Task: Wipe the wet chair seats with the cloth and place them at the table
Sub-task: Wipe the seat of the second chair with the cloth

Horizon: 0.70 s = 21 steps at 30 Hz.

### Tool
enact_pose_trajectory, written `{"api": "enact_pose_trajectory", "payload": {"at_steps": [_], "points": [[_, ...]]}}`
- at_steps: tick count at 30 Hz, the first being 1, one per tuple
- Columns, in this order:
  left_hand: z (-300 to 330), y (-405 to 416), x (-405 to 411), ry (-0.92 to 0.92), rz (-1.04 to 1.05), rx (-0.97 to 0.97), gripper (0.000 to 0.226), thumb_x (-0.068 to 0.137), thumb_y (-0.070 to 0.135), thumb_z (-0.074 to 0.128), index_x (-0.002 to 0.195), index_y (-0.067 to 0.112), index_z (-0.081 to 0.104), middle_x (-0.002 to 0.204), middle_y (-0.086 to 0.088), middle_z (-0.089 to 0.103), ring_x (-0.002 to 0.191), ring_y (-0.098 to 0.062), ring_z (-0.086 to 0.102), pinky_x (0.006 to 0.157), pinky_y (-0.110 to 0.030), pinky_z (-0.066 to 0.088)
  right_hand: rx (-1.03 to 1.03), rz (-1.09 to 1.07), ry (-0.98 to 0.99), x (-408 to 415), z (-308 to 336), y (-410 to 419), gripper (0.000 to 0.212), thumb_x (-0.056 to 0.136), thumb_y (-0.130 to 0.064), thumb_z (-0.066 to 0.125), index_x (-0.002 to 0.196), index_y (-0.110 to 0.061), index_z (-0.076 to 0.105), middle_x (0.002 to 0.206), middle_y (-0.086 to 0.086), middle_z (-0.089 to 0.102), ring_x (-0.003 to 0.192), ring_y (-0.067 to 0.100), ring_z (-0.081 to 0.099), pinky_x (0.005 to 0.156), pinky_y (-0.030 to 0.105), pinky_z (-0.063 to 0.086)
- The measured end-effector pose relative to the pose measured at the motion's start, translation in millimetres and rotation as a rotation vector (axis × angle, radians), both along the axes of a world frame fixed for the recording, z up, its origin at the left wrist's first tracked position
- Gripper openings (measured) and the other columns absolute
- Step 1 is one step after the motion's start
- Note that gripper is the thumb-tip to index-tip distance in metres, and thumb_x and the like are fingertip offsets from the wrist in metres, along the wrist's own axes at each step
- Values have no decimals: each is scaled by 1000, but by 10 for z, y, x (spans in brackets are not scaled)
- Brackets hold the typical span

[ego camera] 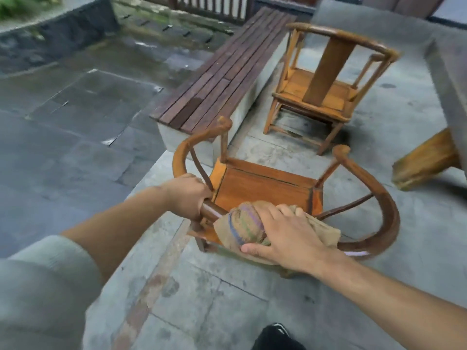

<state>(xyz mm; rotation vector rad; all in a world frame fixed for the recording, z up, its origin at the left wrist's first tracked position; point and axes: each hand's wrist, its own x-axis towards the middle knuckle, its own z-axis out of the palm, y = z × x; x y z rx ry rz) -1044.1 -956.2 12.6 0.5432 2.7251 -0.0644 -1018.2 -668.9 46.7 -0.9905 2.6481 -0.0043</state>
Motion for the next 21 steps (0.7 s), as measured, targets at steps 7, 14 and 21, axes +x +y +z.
{"api": "enact_pose_trajectory", "payload": {"at_steps": [7,14,21], "points": [[-354,-1352,-822,-20,-248,180,57,64,9,68,119,24,62,114,1,60,117,-20,51,103,-34,33,37,-228,70,-100,-123,-1849,94,84,-76,55,152,-20,22,130,4,43,111,32,49,88,51,47],[-591,-2031,-2250,-270,-226,297,79,73,-18,37,140,21,54,154,-2,41,144,-19,31,115,-32,26,10,-549,-113,-901,-612,-3063,95,85,-67,62,149,-13,19,129,9,40,111,36,46,87,53,44],[-1037,-2035,-3368,-385,-418,207,87,78,-18,33,148,32,40,166,9,11,152,-19,9,120,-35,20,-84,-970,-349,-2124,-1157,-3794,102,85,-59,65,154,-13,6,139,8,32,128,37,38,100,54,45]]}}
